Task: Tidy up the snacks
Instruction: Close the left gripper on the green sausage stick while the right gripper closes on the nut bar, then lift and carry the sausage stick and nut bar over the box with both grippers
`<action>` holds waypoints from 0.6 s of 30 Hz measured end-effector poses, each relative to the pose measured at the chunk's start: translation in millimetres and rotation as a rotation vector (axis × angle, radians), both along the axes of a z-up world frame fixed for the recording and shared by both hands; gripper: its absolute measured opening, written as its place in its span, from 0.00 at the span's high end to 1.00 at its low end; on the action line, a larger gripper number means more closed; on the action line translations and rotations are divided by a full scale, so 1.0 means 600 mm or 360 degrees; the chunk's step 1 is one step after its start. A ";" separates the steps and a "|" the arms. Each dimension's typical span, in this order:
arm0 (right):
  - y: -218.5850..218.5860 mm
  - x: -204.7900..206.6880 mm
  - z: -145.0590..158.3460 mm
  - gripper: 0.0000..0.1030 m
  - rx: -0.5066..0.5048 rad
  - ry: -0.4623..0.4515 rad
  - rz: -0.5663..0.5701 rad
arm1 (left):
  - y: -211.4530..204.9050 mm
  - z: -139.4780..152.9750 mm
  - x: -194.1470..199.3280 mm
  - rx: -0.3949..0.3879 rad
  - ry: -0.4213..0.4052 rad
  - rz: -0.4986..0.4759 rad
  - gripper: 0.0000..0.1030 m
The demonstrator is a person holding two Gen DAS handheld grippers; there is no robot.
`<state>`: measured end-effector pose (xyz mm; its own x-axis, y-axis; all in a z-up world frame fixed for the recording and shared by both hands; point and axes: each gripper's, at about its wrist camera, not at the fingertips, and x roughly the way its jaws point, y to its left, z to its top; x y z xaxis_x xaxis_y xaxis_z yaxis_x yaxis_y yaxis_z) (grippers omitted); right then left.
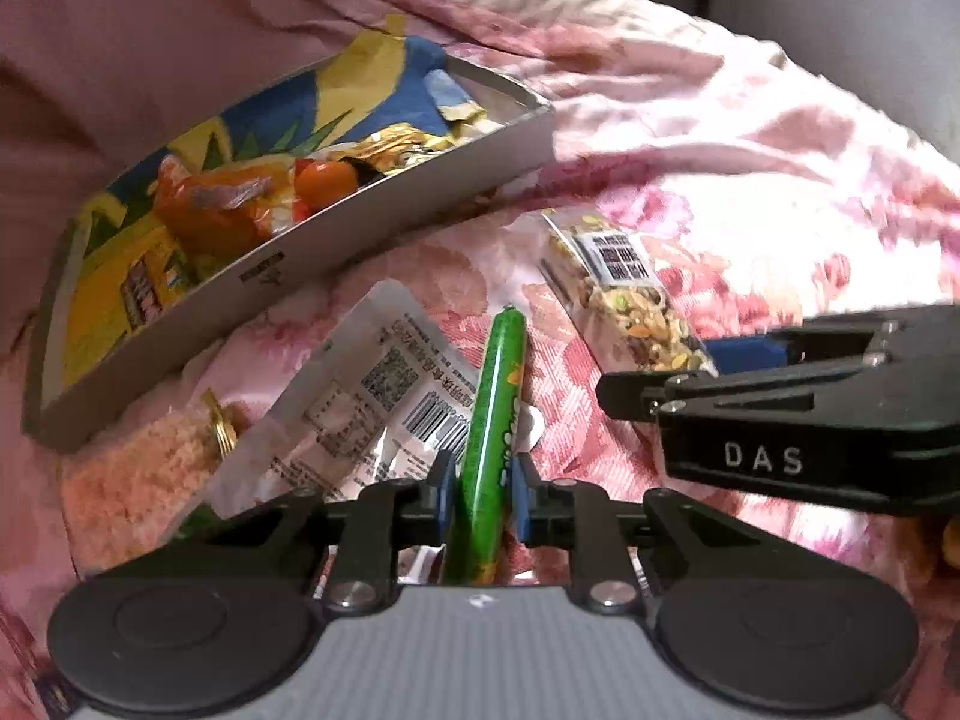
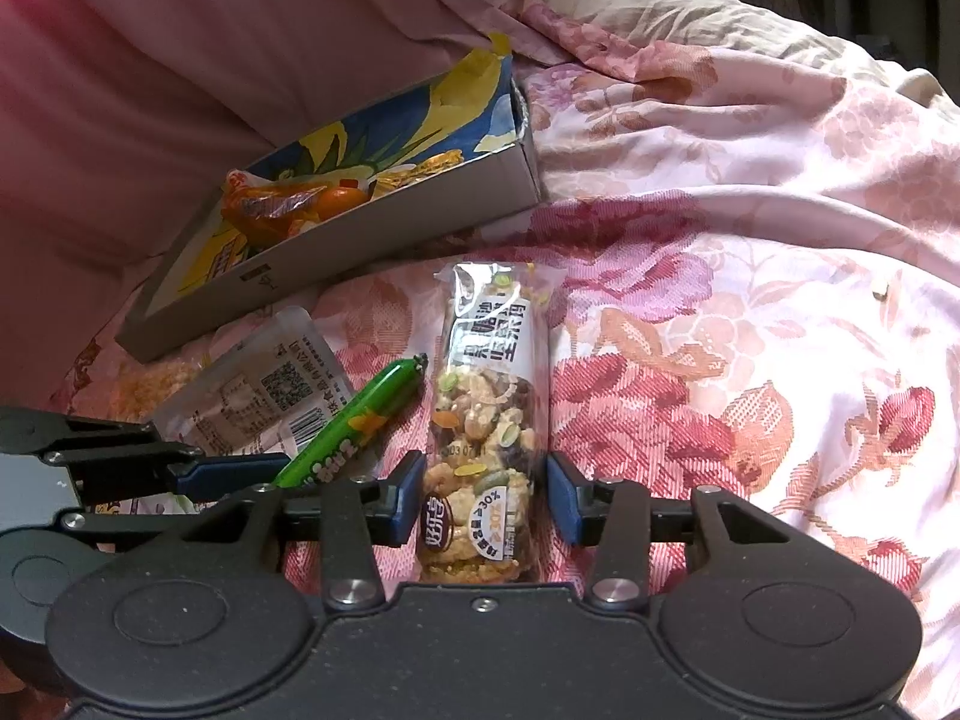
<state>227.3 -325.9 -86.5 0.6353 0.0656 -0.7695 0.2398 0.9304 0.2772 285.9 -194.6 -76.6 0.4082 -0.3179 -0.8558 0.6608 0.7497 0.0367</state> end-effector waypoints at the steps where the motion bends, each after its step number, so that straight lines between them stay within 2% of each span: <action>1: 0.000 0.000 0.000 0.60 0.0000 -0.0005 0.0006 | 0.006 0.001 -0.001 -0.0049 0.0018 0.0046 0.81; 4: 0.002 0.002 -0.001 0.61 0.0003 -0.0018 0.0012 | 0.026 0.001 -0.008 -0.0142 0.0052 0.0145 0.81; 18: 0.019 -0.008 0.021 0.63 0.0044 -0.0157 0.0123 | 0.103 0.018 -0.020 -0.0413 0.0082 0.0452 0.82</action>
<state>222.3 -314.5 -73.6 0.7001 0.1379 -0.7006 0.1377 0.9367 0.3220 273.9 -133.0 -65.7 0.4697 -0.4072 -0.7833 0.4218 0.8830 -0.2060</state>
